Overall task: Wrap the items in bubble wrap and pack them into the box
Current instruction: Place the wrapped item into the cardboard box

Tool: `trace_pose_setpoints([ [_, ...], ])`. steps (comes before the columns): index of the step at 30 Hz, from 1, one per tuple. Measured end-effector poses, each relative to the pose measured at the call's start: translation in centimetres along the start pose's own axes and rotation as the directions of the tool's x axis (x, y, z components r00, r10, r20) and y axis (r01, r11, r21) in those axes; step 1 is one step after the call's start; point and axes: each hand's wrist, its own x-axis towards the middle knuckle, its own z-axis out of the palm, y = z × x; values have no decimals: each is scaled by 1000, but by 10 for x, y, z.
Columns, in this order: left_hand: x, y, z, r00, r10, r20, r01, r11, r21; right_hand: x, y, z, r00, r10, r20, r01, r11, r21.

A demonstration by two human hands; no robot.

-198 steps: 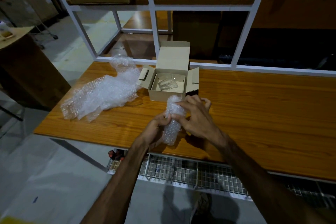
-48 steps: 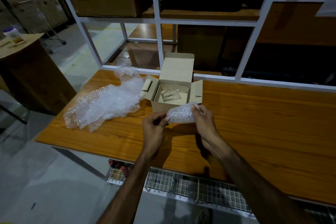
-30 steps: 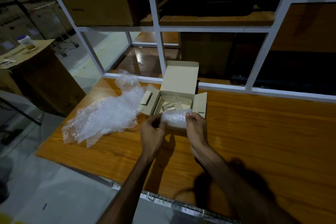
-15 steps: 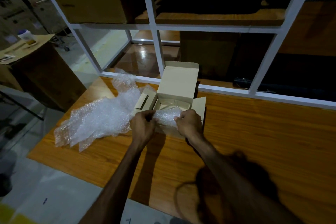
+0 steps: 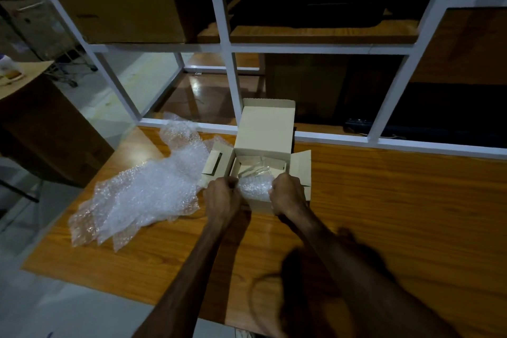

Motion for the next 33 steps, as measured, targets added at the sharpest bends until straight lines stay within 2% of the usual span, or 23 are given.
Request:
trace_pose_setpoints([
  [4,5,-10,5,998,-2,60,-4,996,88,3,-4,4,1000,-13,-7,12,997,-82],
  [7,6,-7,2,988,46,148,-81,967,242,6,-5,6,1000,-15,8,16,990,-137],
  [10,9,-8,3,978,52,202,-112,948,299,8,-4,8,999,-25,24,29,984,-174],
  [18,6,-4,-1,972,80,220,-165,902,400,1,-1,2,977,-166,-131,131,962,-238],
  [21,6,-4,0,972,94,213,-180,884,431,6,7,-6,963,-260,-72,237,943,-233],
  [25,6,-5,0,969,91,231,-181,894,409,11,12,-7,949,-301,96,316,905,-283],
  [33,3,-7,-1,976,109,191,-178,901,395,7,23,-4,935,-352,49,355,910,-213],
])
